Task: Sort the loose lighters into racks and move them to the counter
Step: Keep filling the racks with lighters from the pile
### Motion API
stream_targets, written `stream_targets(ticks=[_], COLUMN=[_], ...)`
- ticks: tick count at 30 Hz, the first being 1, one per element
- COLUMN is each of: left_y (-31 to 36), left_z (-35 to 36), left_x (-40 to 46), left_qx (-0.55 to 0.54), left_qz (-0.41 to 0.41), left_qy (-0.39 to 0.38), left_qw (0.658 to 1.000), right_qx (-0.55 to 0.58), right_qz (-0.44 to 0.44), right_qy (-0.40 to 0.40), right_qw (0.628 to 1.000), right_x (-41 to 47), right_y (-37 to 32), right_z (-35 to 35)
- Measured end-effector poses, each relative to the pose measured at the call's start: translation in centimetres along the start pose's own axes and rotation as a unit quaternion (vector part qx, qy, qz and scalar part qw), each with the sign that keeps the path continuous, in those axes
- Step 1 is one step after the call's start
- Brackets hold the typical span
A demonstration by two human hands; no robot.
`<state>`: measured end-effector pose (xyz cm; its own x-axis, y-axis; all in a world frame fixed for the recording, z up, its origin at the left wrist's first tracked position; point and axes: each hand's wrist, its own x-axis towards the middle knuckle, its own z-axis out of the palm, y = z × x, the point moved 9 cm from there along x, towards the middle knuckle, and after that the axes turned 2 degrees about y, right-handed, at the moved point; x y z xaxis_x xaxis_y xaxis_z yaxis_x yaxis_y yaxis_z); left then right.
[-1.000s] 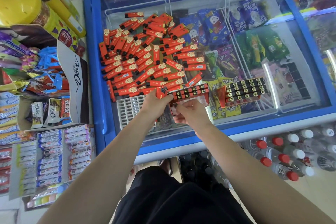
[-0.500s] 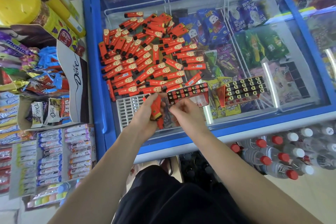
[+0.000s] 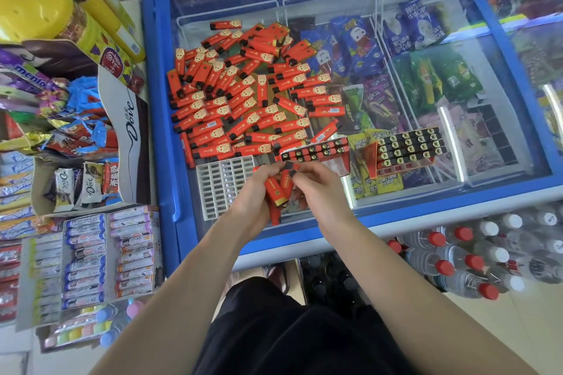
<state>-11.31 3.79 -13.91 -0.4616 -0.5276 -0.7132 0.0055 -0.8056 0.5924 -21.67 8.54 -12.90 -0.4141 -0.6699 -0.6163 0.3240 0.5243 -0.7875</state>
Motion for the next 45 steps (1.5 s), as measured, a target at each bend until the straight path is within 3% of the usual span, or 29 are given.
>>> stream_targets(ticks=[2, 6, 11, 19, 34, 37, 41, 45], left_y=[0.0, -1.1, -1.4, -0.5, -0.3, -0.2, -0.3, -0.3], left_z=[-0.5, -3.4, -5.1, -3.3, -3.1, -3.0, -3.3, -3.1], left_x=[0.3, 1.6, 2.7, 3.2, 2.9, 2.7, 2.5, 2.3], left_qx=[0.000, 0.072, 0.223, 0.298, 0.291, 0.297, 0.292, 0.288], left_qz=[0.008, -0.017, -0.037, 0.003, 0.003, -0.004, -0.009, -0.011], left_qy=[0.009, 0.108, 0.169, 0.162, 0.158, 0.153, 0.152, 0.154], left_qw=[1.000, 0.991, 0.959, 0.941, 0.944, 0.943, 0.944, 0.945], right_qx=[0.028, 0.094, 0.020, -0.075, -0.047, -0.001, 0.148, 0.142], right_qz=[-0.002, -0.015, -0.054, -0.064, -0.015, 0.019, 0.088, 0.095], right_qy=[0.018, 0.039, 0.038, 0.008, 0.033, 0.048, 0.015, 0.007], right_qw=[0.999, 0.995, 0.998, 0.995, 0.998, 0.999, 0.985, 0.985], right_x=[0.3, 0.9, 1.8, 2.2, 3.5, 4.1, 4.6, 4.6], right_y=[-0.1, -1.0, -1.9, -0.5, 1.4, 2.4, 3.1, 2.6], right_z=[-1.0, -3.4, -5.3, -3.7, -3.2, -3.3, -2.8, -3.6])
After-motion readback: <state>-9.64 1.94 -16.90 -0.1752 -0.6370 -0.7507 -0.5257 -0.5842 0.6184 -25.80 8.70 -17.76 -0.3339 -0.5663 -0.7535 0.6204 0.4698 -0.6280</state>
